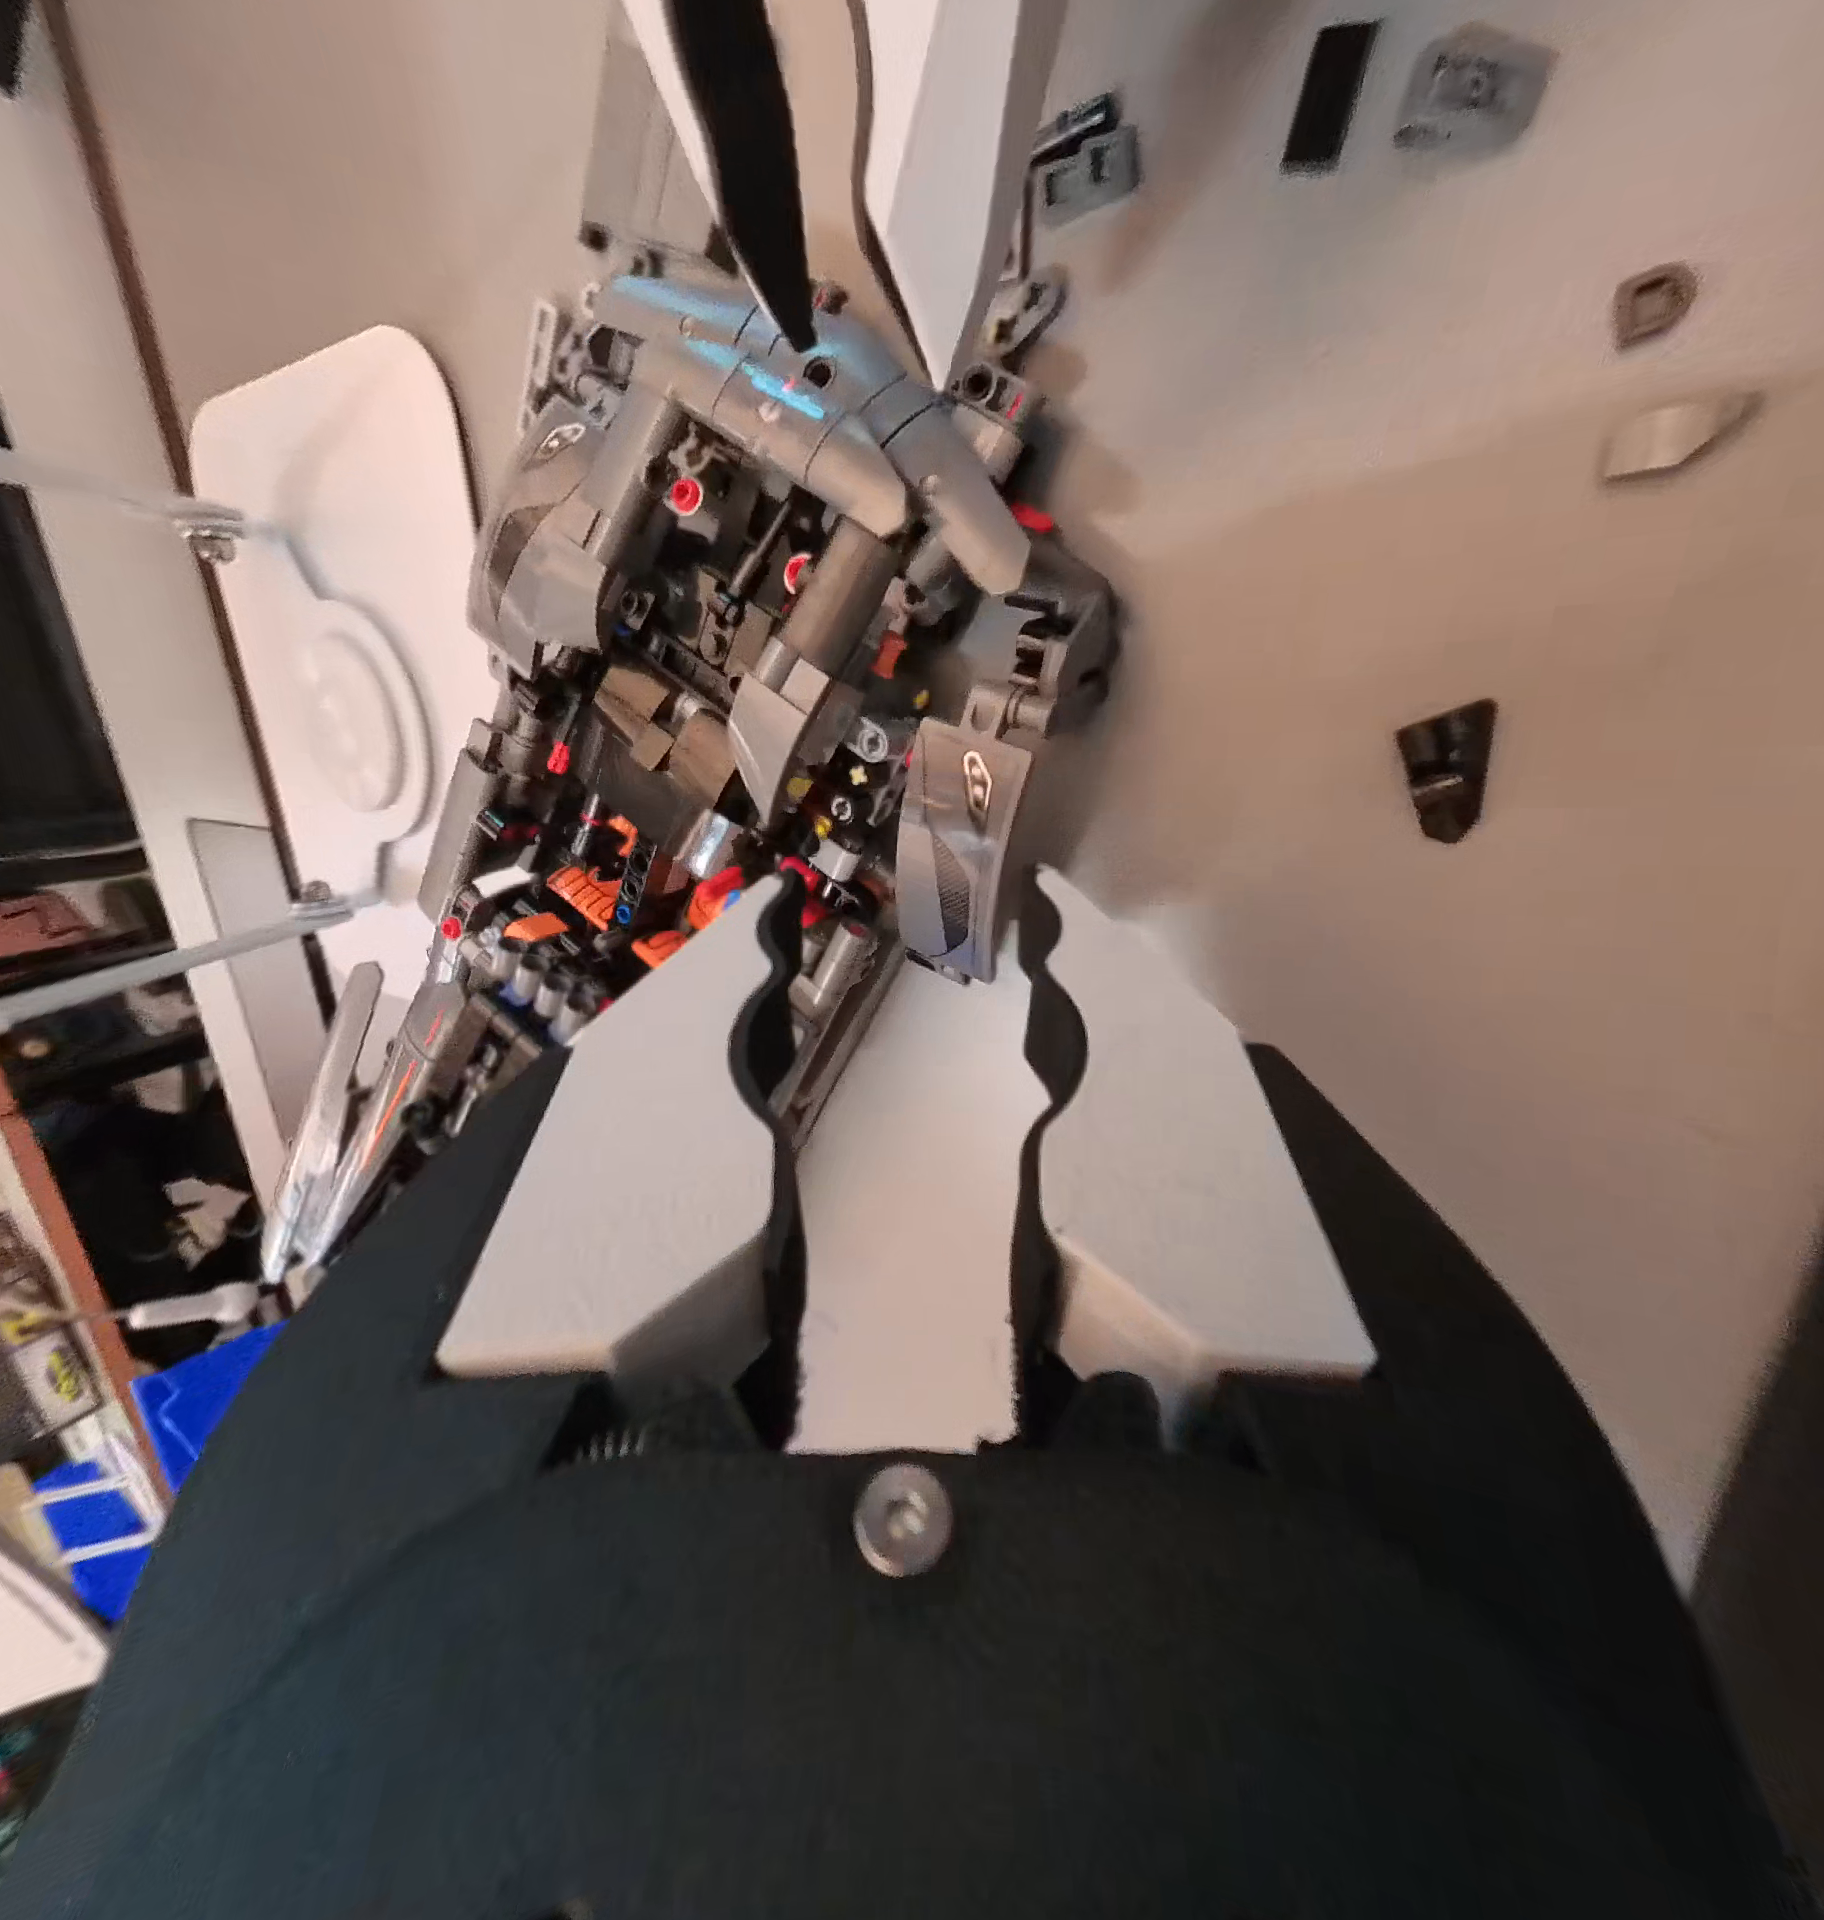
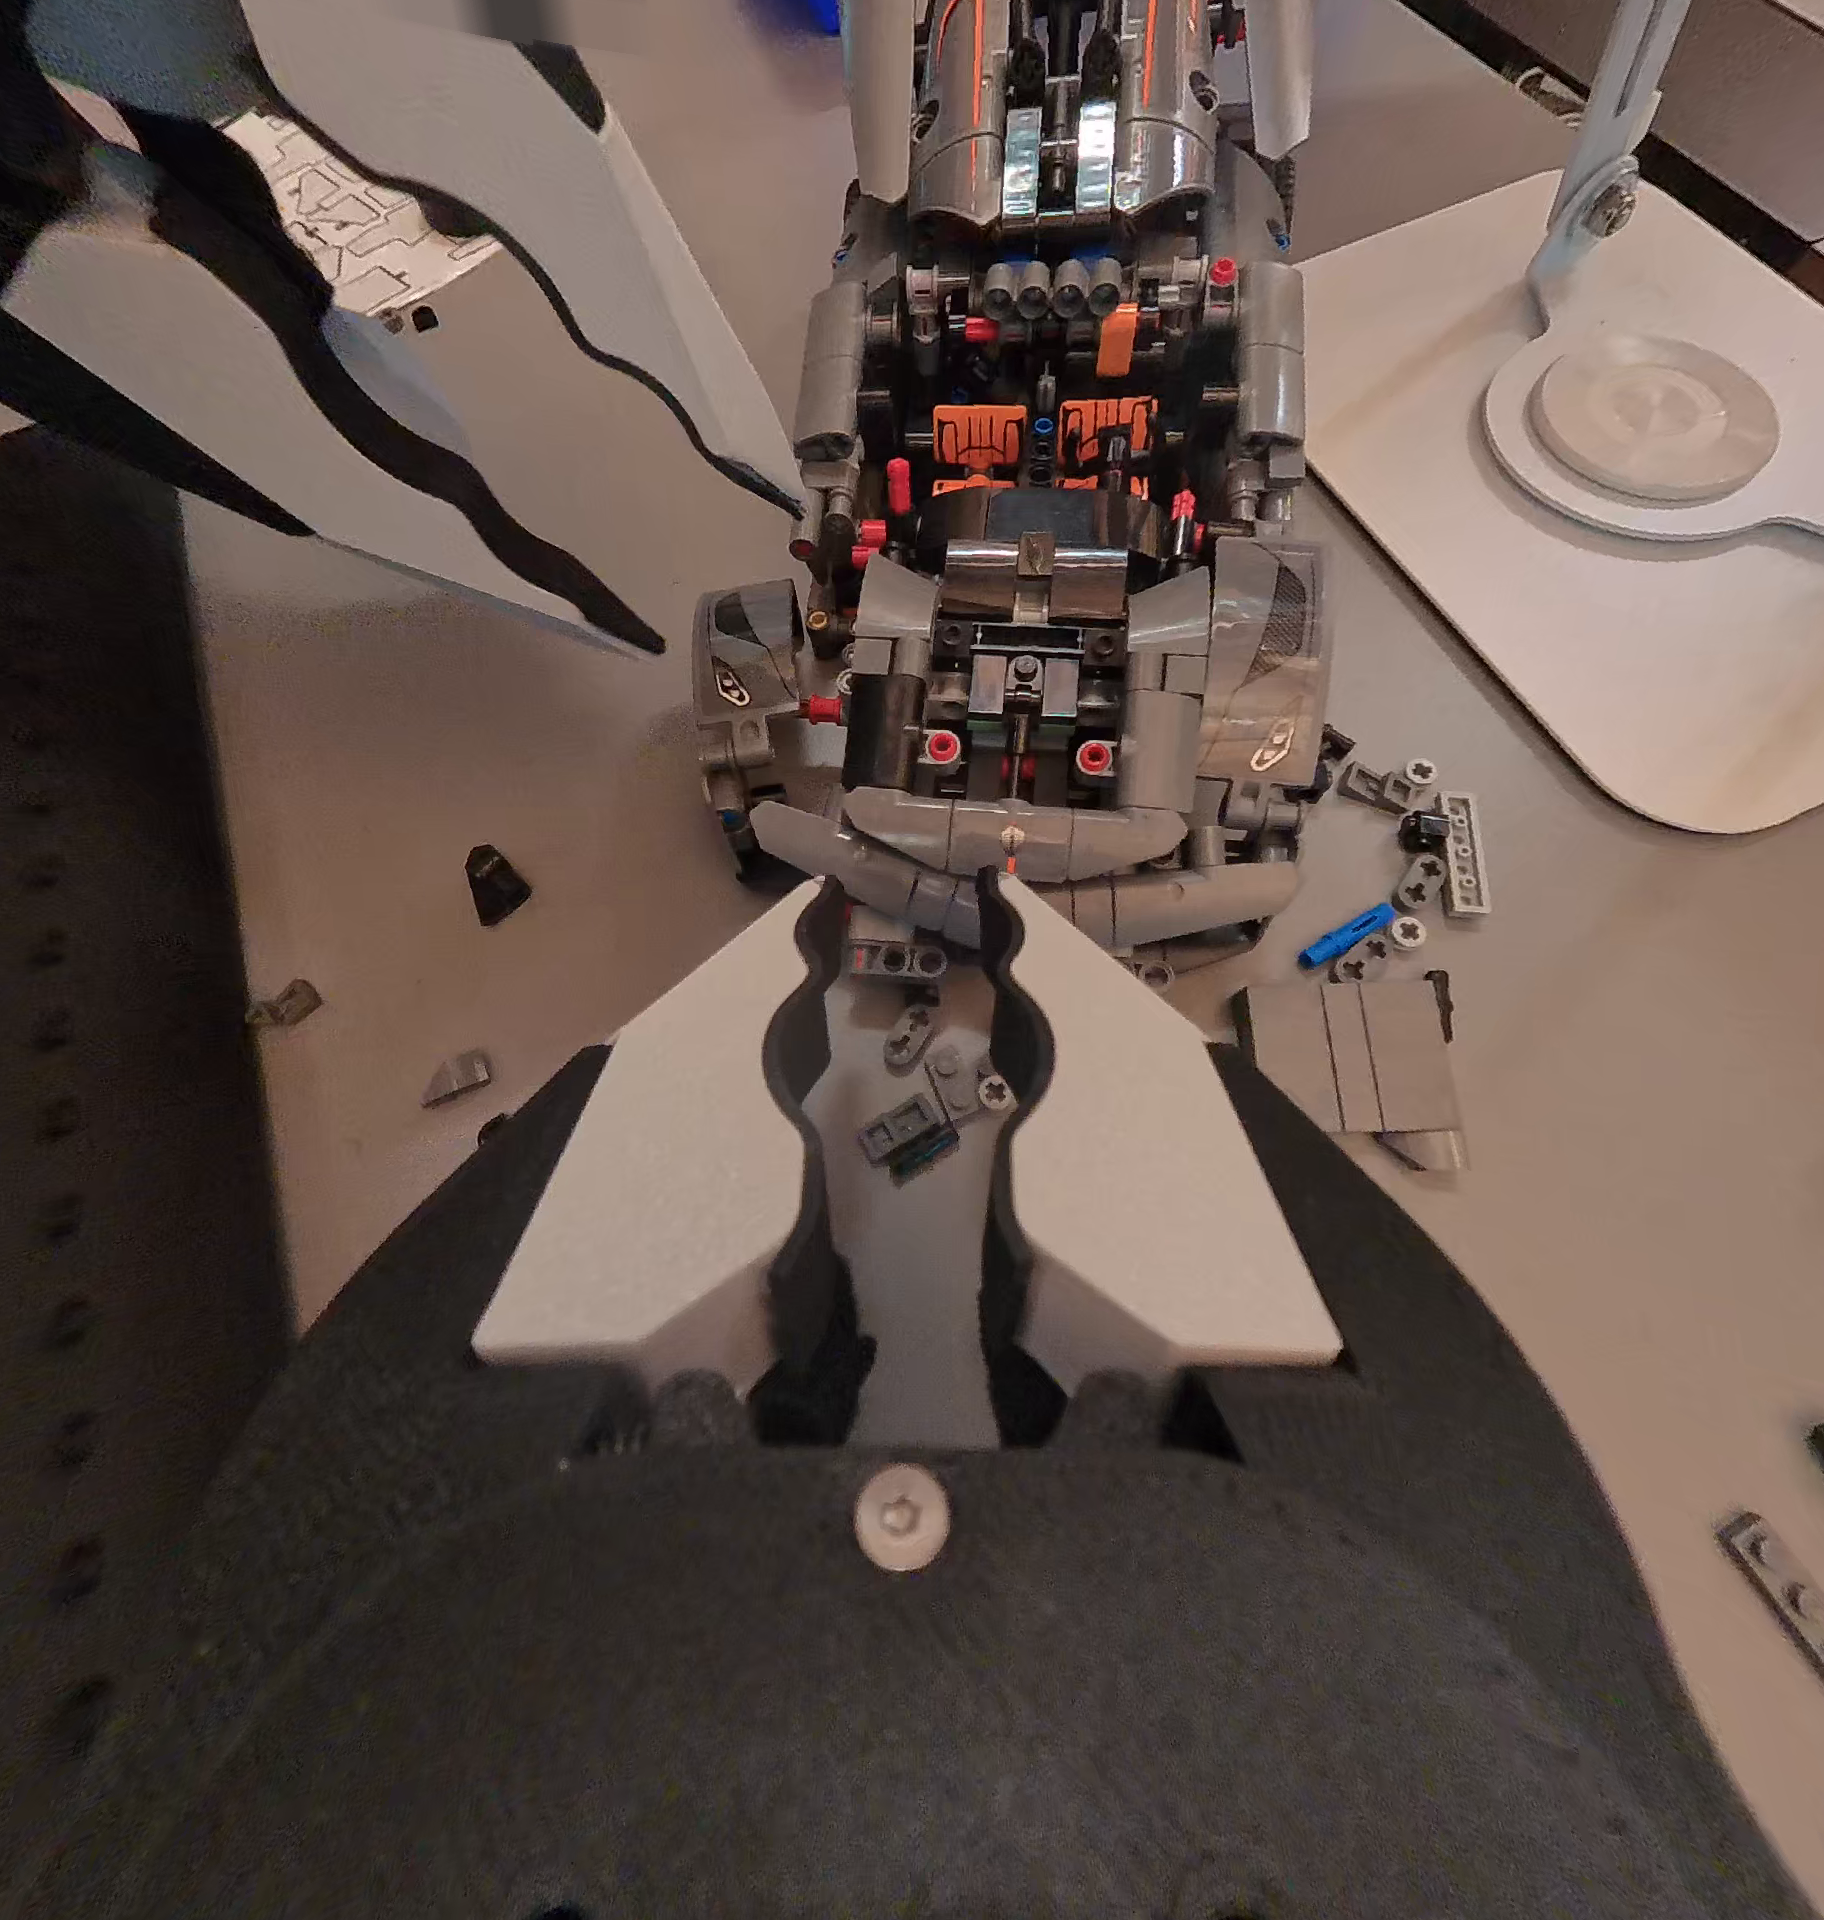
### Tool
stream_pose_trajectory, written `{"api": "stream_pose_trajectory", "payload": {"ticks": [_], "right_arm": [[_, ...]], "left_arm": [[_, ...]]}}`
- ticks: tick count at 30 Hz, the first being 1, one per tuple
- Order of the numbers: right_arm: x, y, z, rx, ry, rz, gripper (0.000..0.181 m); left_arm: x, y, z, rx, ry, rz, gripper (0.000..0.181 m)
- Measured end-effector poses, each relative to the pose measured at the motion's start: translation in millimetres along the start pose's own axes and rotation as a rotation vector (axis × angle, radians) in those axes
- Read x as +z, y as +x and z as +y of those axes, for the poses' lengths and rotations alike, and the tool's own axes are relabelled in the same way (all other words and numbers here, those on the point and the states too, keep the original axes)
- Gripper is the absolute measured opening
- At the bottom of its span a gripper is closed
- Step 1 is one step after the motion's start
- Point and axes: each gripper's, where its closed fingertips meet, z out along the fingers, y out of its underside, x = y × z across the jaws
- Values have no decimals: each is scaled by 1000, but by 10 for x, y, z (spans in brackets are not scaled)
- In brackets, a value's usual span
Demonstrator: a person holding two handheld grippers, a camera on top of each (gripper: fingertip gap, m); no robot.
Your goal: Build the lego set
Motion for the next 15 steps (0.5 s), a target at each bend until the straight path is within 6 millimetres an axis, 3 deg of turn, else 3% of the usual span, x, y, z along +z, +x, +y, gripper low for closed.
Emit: {"api": "stream_pose_trajectory", "payload": {"ticks": [5, 8, 10, 12, 15], "right_arm": [[-2, 4, 5, 3, 1, 1, 24], [-2, 5, 4, 4, 2, 0, 24], [1, 0, 5, 3, 1, -2, 24], [3, -6, 8, 2, 0, -4, 24], [4, -7, 8, 3, -1, -4, 24]], "left_arm": [[89, -4, 11, 17, 19, -148, 31], [171, 35, 18, 5, 26, -149, 24], [205, 13, 38, 30, 20, -182, 12], [190, -4, 9, 51, 32, -205, 0], [148, -23, -42, 98, 37, -250, 0]]}}
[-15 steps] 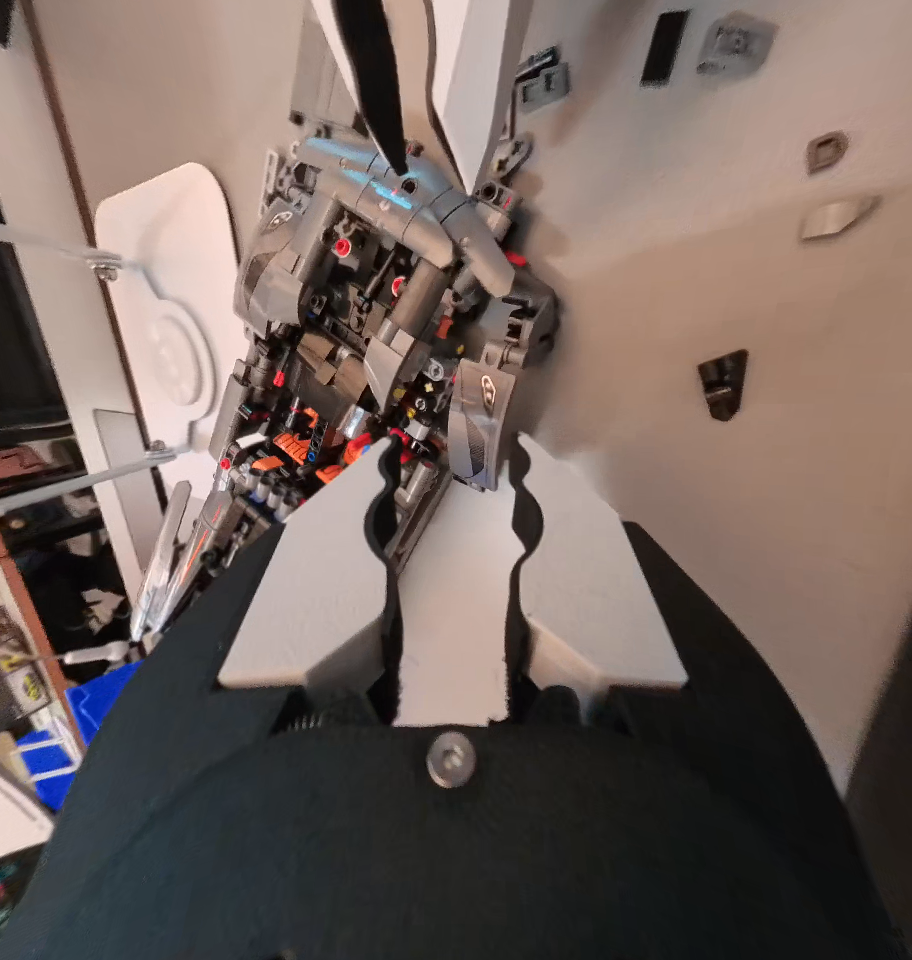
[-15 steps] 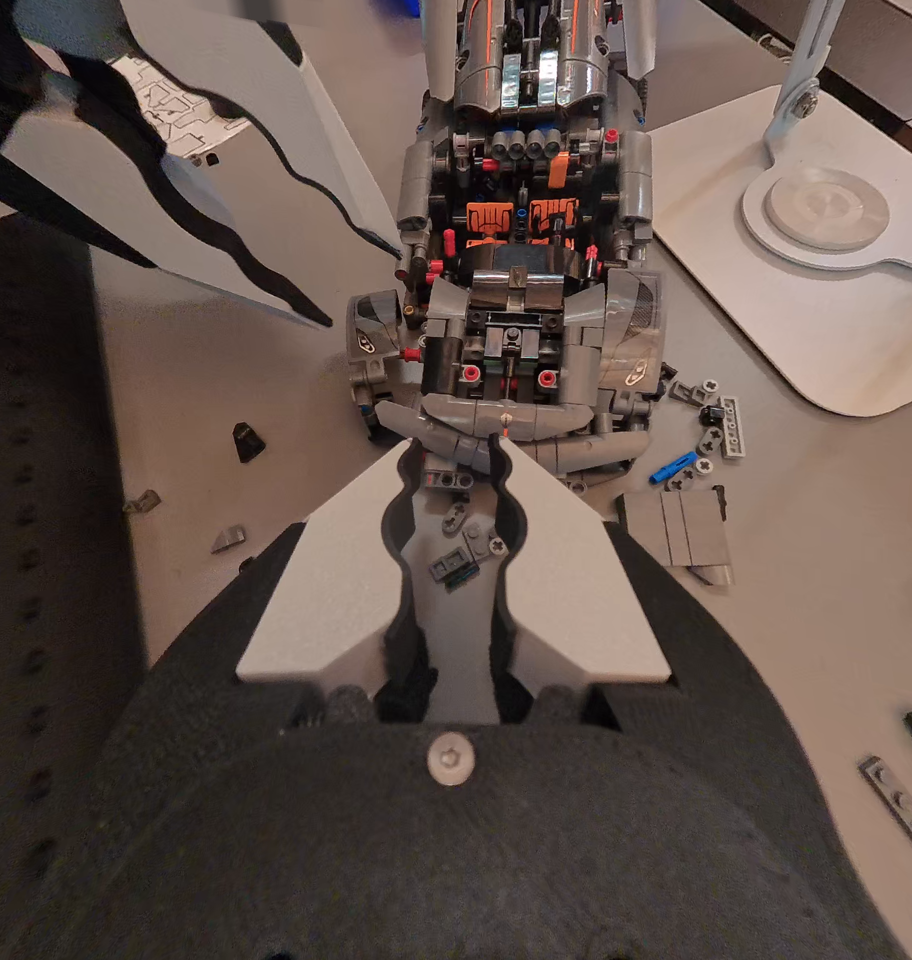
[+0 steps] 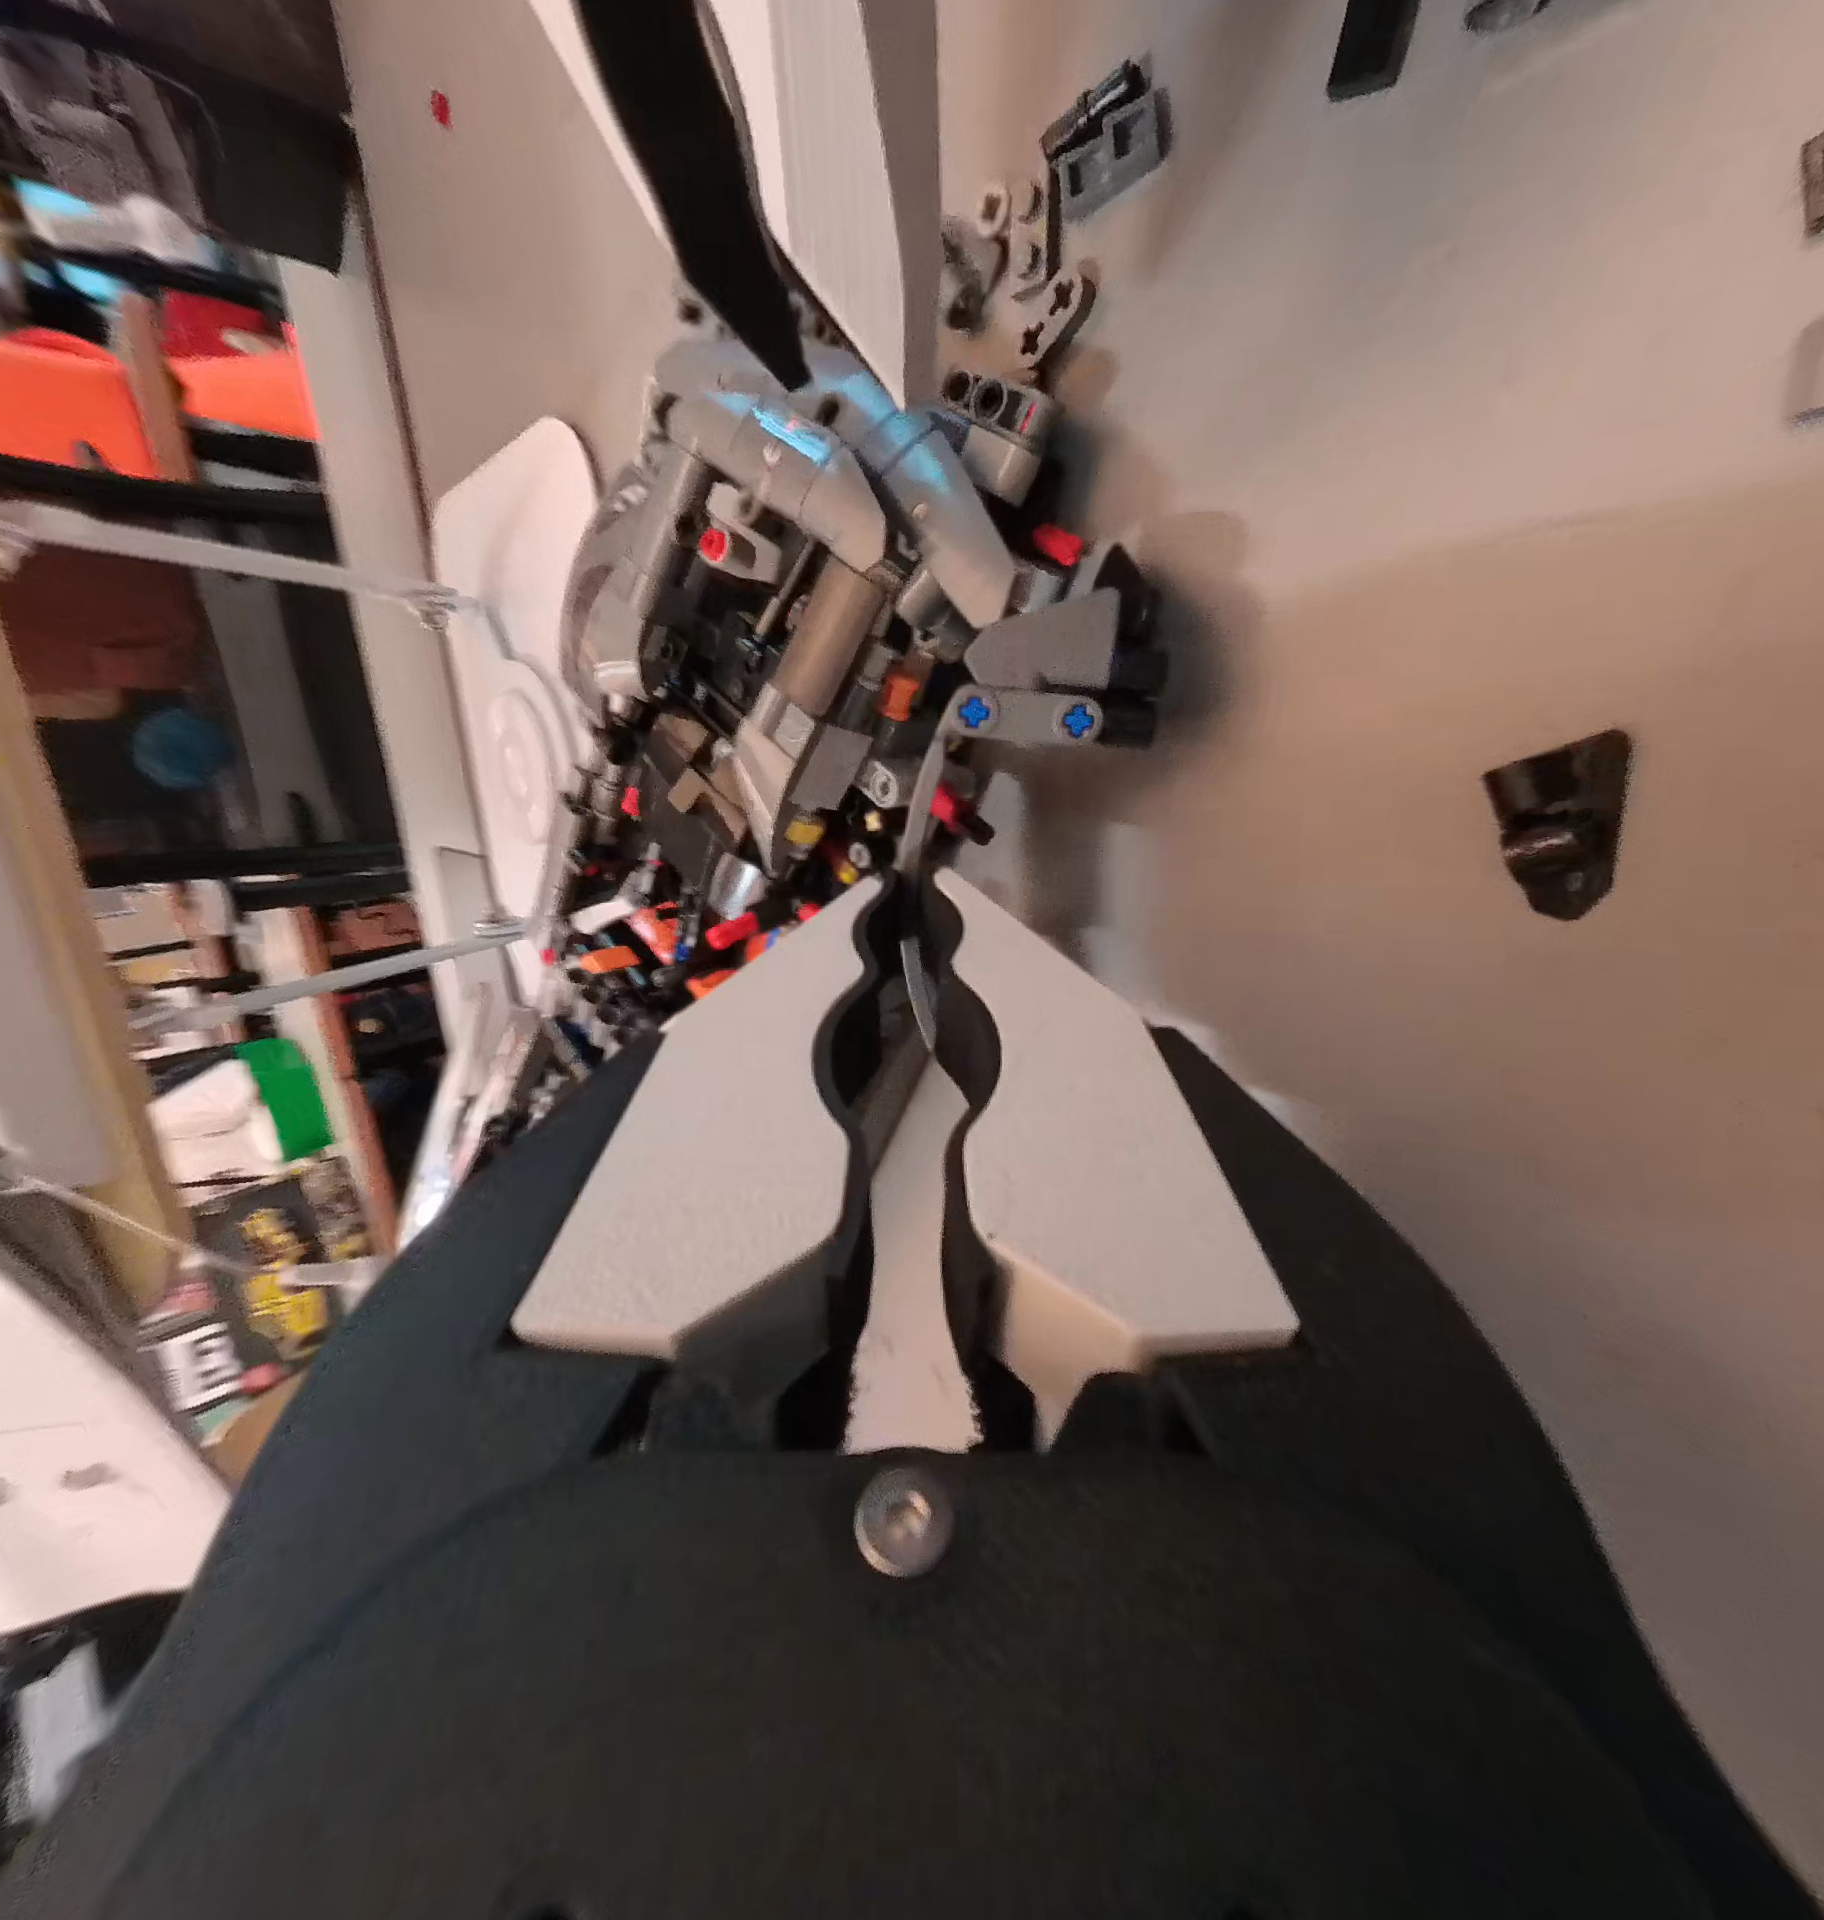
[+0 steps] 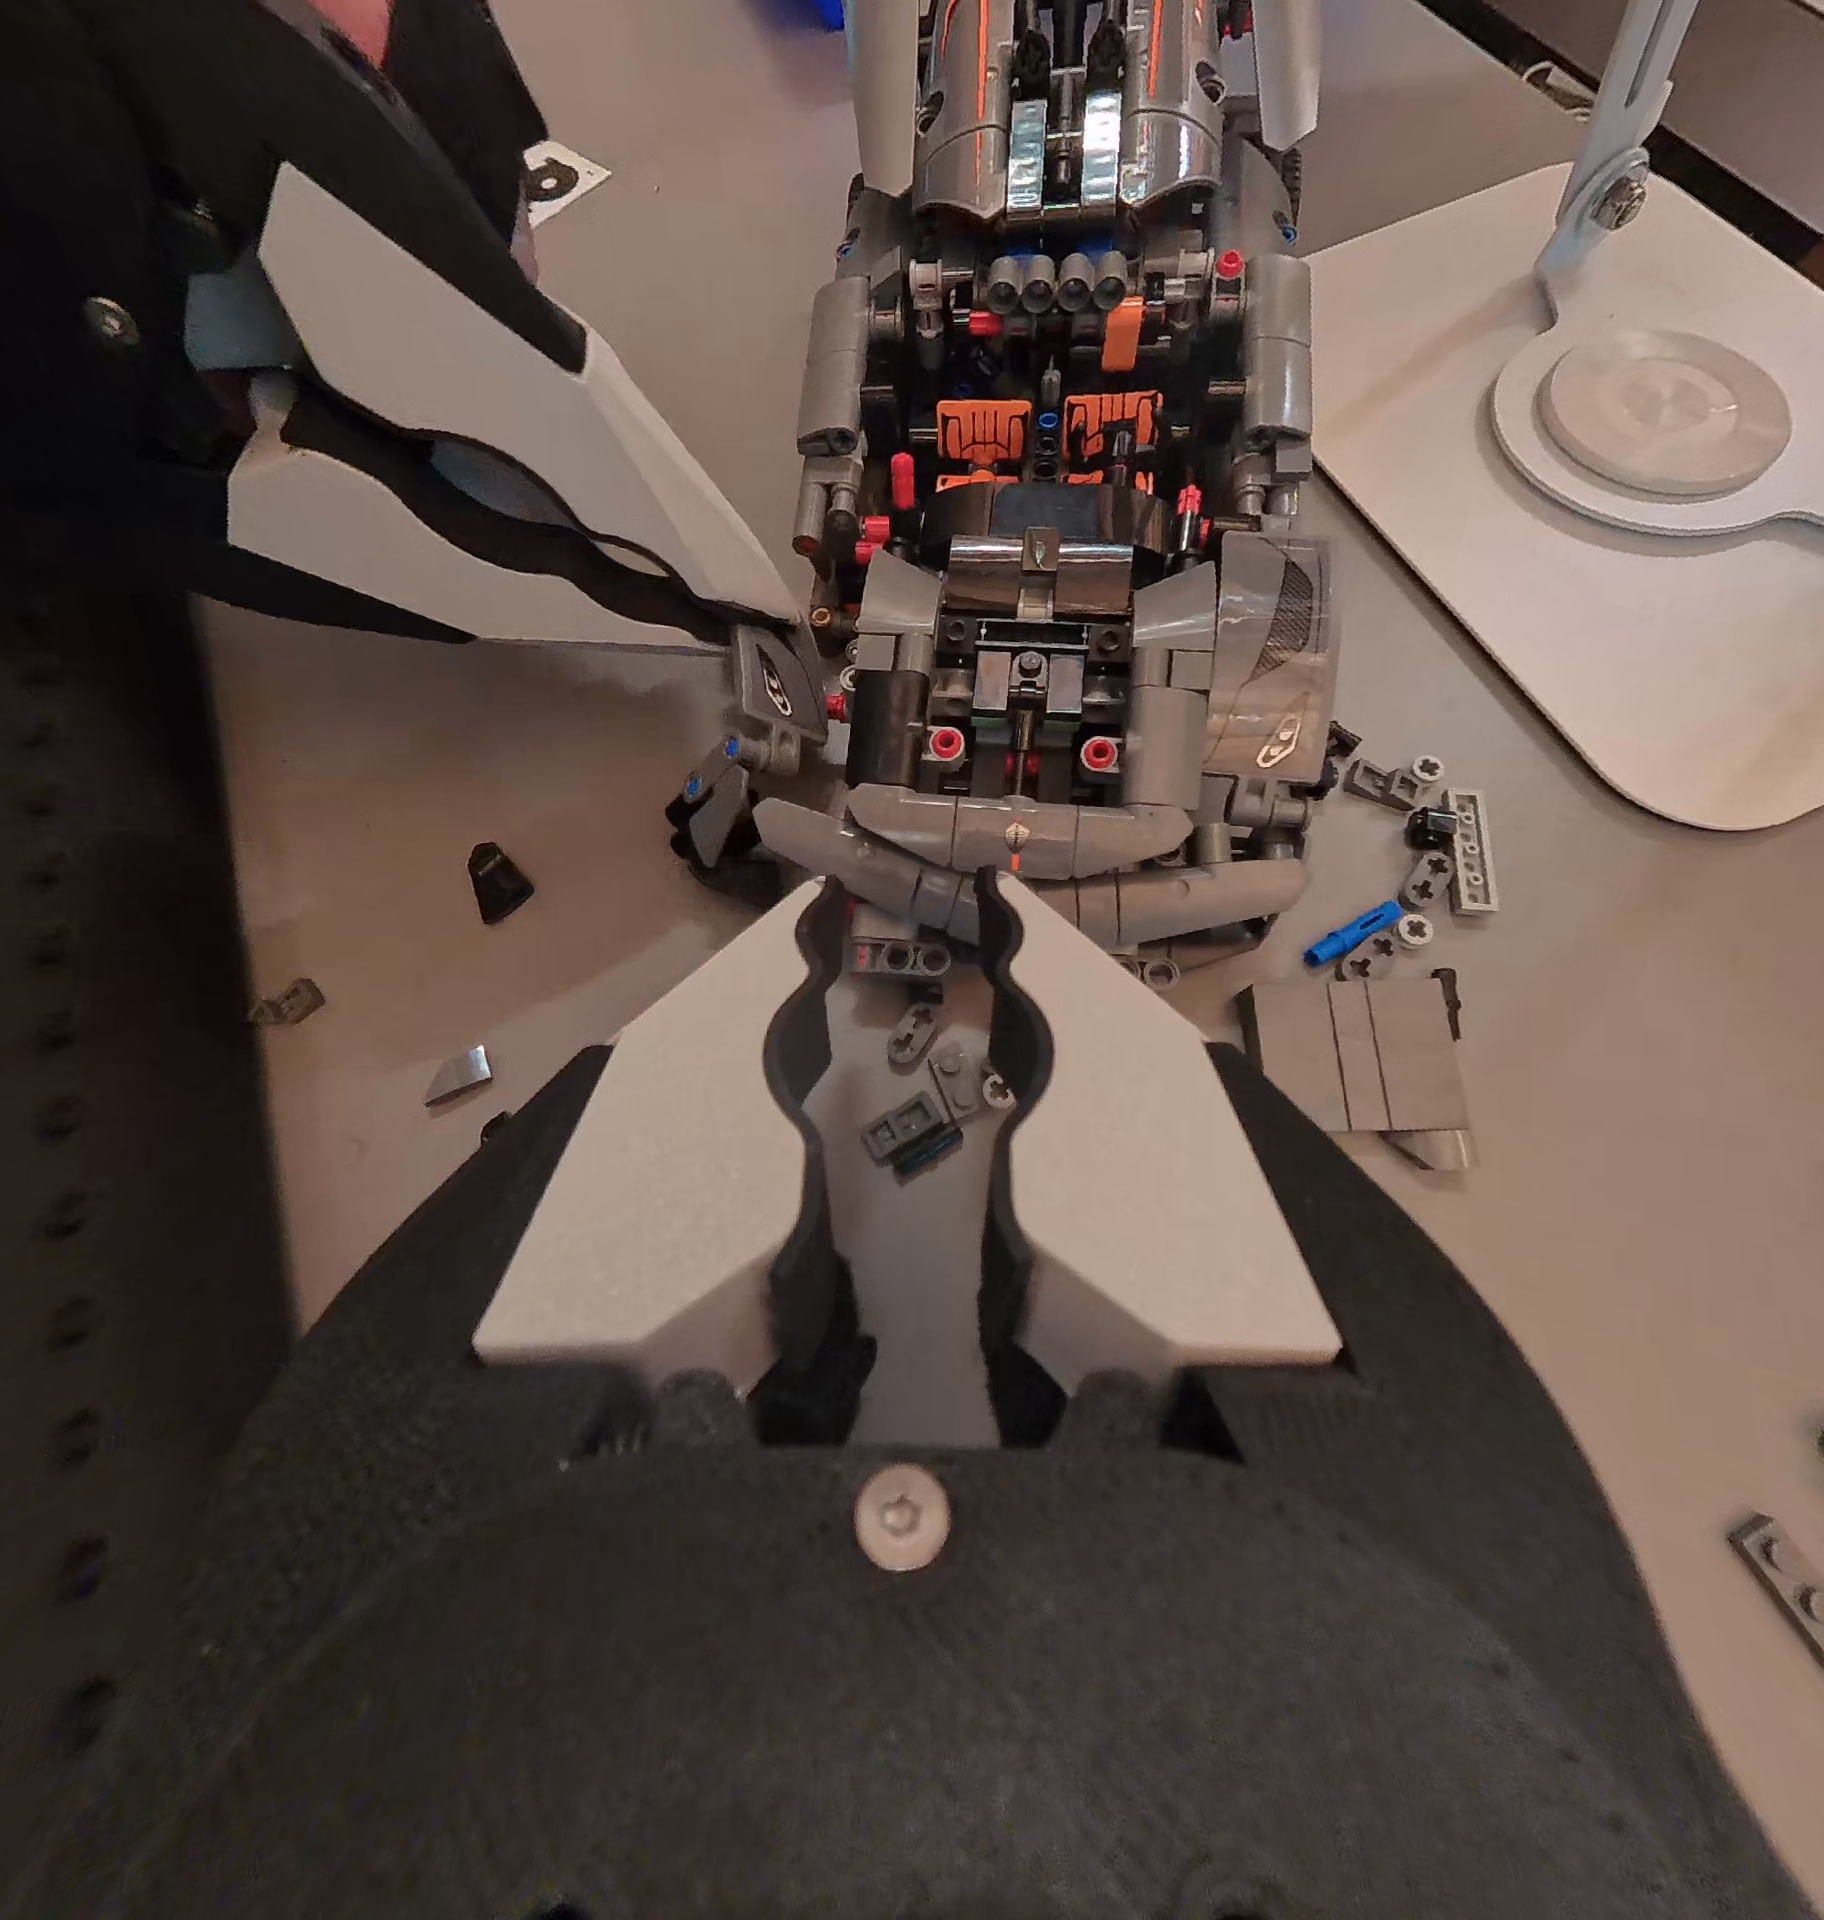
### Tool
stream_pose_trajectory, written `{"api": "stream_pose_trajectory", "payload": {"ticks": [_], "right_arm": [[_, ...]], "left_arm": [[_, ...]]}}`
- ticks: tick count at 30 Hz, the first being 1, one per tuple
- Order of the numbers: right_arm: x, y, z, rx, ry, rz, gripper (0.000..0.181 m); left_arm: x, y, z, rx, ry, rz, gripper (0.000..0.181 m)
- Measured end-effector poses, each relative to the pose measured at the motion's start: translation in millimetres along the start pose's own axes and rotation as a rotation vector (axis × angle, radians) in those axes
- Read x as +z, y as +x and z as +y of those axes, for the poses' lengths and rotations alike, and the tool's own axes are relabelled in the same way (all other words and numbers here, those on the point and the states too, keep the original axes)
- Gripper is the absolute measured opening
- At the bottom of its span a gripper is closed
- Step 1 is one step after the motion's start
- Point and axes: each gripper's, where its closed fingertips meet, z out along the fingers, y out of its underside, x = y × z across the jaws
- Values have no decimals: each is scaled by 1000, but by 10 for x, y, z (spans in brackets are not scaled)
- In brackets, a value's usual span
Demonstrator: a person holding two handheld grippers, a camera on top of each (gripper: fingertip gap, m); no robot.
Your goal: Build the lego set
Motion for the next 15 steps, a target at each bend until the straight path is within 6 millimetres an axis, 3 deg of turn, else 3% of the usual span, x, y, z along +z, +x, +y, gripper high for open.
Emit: {"api": "stream_pose_trajectory", "payload": {"ticks": [10, 15], "right_arm": [[2, -26, 6, -8, -1, -6, 23], [17, -30, 38, -4, -16, -8, 23]], "left_arm": [[-93, -166, -211, 270, 9, -346, 0], [-72, -171, -257, 364, 54, -420, 0]]}}
